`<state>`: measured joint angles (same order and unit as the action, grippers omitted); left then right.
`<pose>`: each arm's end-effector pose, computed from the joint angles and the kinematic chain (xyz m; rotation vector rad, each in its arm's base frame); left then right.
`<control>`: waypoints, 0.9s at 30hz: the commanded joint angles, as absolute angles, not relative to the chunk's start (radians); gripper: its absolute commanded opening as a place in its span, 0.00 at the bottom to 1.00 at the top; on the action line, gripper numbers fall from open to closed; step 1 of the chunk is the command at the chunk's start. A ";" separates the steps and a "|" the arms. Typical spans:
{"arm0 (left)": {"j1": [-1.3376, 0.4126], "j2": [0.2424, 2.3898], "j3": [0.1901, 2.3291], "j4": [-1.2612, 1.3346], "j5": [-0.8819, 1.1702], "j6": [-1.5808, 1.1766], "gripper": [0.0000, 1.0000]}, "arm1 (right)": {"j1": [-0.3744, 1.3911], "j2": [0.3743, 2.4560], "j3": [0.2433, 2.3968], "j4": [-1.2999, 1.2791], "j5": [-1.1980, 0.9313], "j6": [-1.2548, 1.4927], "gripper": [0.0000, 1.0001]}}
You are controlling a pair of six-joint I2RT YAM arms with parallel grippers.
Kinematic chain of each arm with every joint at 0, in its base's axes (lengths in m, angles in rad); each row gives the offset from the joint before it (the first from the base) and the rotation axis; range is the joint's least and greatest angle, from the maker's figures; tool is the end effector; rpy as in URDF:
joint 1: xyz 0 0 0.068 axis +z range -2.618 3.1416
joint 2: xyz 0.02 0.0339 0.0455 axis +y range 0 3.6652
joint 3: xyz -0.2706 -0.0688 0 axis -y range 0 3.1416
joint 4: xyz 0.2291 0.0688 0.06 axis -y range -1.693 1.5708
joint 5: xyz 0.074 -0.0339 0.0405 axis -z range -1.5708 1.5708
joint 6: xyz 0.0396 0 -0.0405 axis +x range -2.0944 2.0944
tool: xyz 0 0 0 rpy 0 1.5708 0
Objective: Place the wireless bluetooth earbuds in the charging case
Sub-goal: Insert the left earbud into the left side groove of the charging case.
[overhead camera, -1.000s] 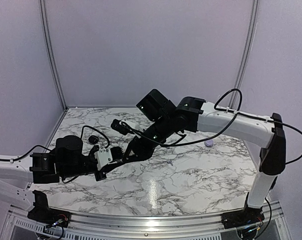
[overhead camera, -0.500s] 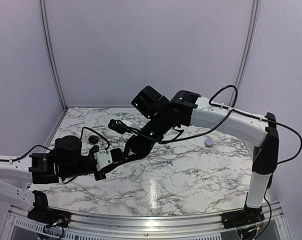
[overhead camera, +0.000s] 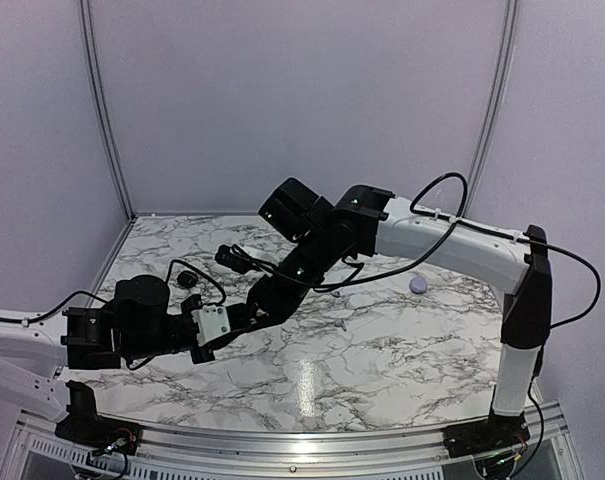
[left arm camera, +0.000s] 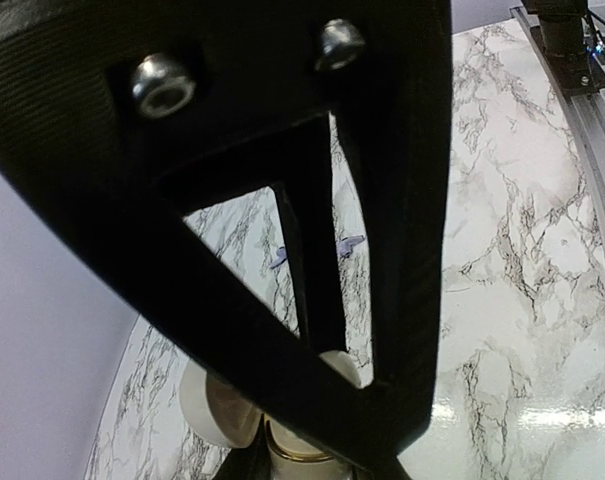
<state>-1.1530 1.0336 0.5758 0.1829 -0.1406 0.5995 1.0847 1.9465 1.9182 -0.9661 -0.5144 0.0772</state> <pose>0.0954 -0.2011 0.2678 1.3569 1.2585 -0.2570 0.1739 0.3708 0.3278 -1.5138 2.3027 1.0511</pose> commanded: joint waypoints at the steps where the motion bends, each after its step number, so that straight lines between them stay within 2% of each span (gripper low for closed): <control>1: -1.175 1.014 0.608 0.319 -0.067 0.555 0.00 | 1.086 1.968 1.954 -0.868 -0.478 0.081 0.33; 11: -1.167 0.985 0.591 0.340 -0.046 0.500 0.00 | 1.086 1.947 2.014 -0.897 -0.429 0.071 0.45; 27: -1.152 0.991 0.583 0.353 -0.029 0.476 0.00 | 1.093 1.886 2.005 -0.861 -0.378 0.061 0.49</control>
